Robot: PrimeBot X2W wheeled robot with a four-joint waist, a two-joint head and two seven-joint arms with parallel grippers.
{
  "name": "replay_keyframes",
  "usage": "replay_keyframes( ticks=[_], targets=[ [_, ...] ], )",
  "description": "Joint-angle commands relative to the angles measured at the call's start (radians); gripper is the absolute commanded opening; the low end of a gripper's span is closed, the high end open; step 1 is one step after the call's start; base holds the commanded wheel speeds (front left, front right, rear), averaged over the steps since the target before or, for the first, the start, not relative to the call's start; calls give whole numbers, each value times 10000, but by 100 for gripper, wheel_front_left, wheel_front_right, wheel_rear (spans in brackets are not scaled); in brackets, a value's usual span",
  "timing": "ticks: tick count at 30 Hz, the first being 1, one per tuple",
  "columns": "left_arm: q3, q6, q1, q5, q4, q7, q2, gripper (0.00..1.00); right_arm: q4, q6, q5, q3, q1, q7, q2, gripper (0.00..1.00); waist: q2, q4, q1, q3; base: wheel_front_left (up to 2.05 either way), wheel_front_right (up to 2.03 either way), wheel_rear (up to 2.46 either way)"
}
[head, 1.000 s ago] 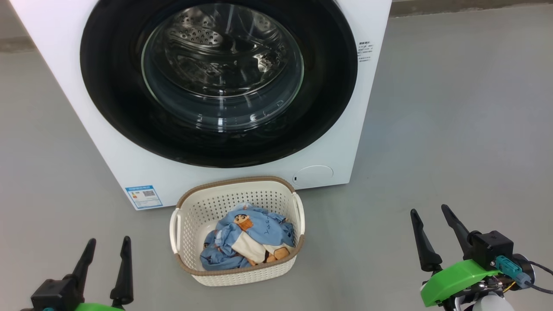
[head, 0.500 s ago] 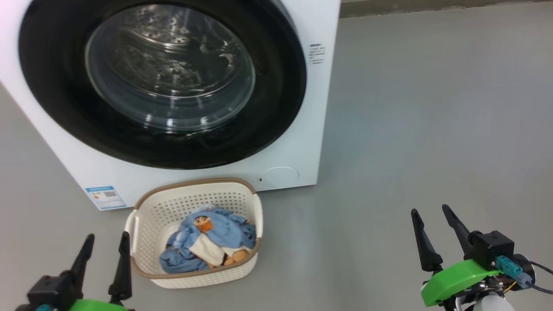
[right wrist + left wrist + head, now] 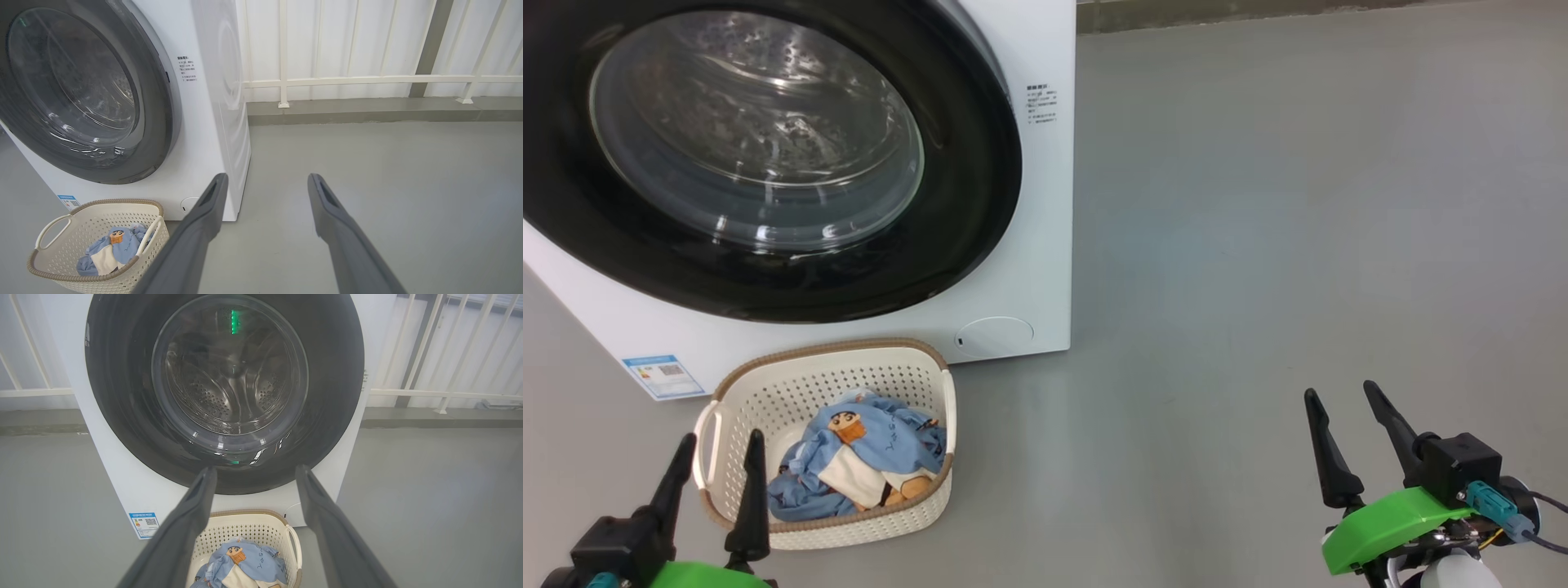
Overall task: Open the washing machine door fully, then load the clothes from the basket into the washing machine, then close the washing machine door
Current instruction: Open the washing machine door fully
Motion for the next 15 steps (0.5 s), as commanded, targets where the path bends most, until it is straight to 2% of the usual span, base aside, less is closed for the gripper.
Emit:
replay_keyframes(
  ticks=[1,15],
  targets=[
    [288,-24,-338,102,-289,-65,165,100,-292,-11,-64,220,-281,-120,45,100,0,-3,0,-4,6,6,-13],
    [135,-24,-234,108,-355,-65,147,100,-314,-11,53,234,-243,-120,40,100,0,-14,0,-73,0,0,0]
  ],
)
